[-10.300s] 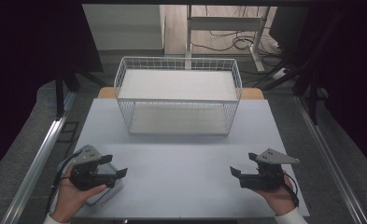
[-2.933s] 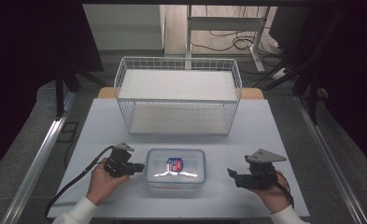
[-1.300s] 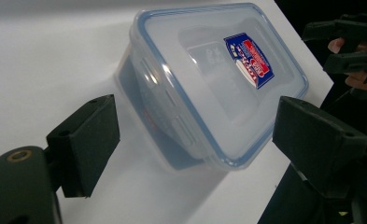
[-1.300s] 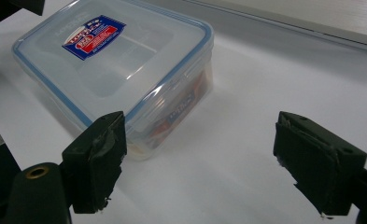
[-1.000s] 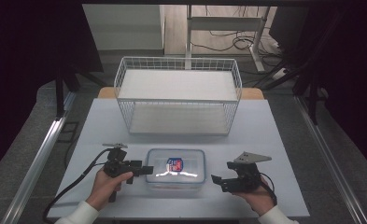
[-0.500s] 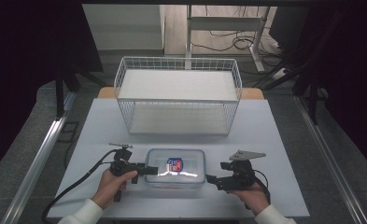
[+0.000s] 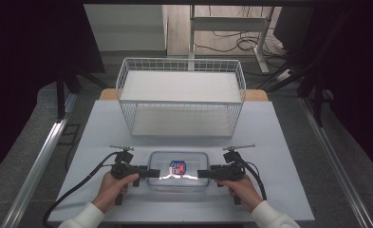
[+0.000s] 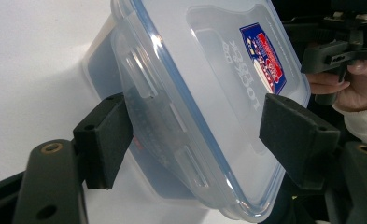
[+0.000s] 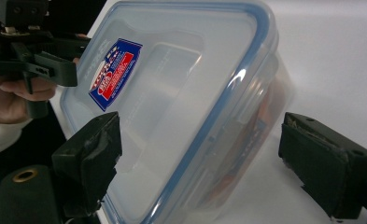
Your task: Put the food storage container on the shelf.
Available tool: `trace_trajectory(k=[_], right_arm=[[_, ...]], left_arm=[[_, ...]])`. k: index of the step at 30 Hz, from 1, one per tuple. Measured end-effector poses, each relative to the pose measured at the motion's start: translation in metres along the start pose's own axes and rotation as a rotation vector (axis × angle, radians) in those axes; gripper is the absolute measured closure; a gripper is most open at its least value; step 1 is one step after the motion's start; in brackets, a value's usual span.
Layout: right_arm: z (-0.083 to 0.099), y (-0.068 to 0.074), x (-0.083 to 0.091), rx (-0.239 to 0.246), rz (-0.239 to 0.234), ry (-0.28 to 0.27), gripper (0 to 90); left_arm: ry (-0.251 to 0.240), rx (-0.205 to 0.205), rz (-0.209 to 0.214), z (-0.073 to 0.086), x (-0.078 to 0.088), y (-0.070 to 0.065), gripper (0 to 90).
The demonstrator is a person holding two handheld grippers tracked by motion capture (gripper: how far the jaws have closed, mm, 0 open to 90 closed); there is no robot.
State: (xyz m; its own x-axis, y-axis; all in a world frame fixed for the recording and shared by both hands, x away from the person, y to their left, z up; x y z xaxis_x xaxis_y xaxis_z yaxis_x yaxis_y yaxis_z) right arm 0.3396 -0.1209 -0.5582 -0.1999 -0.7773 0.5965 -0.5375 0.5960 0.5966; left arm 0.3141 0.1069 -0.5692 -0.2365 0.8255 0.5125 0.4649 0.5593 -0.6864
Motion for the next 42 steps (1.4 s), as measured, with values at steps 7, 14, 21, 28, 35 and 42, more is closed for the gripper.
trace_trajectory(k=[7,14,21,28,35,42], right_arm=[[0.005,0.004,-0.003,-0.059,-0.036,0.036,24.1],[0.002,0.002,0.005,-0.116,-0.05,0.007,37.5],[0.002,0.004,0.011,-0.139,-0.057,-0.011,43.1],[0.005,0.009,0.017,-0.156,-0.056,-0.032,46.1],[0.005,0.011,0.024,-0.16,-0.042,-0.044,48.0],[0.003,0.012,0.025,-0.136,-0.021,-0.054,48.4]], left_arm=[[-0.008,0.008,-0.004,0.0,0.0,0.0,27.2],[-0.024,0.013,-0.008,-0.001,0.002,-0.001,29.4],[-0.044,0.005,0.0,-0.001,0.009,-0.007,35.9],[-0.062,-0.008,0.004,0.001,0.016,-0.015,42.1],[-0.078,-0.014,0.02,0.001,0.019,-0.021,49.0],[-0.082,-0.015,0.014,0.0,0.019,-0.02,49.6]])
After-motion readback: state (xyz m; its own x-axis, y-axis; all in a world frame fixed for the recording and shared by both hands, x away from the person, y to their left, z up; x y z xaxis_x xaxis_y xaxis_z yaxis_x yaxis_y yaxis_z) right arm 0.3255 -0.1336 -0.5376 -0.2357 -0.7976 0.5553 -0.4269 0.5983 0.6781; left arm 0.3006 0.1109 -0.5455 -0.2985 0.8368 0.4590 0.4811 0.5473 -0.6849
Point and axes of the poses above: each handheld gripper's, and its own axes: x roughly backward along the jaws, z roughly out of its underside, y roughly to its left, the point moved 9 cm from there along -x, roughly forward along the jaws, and after that the axes turned 1 degree about -y, right-handed, at the moved point
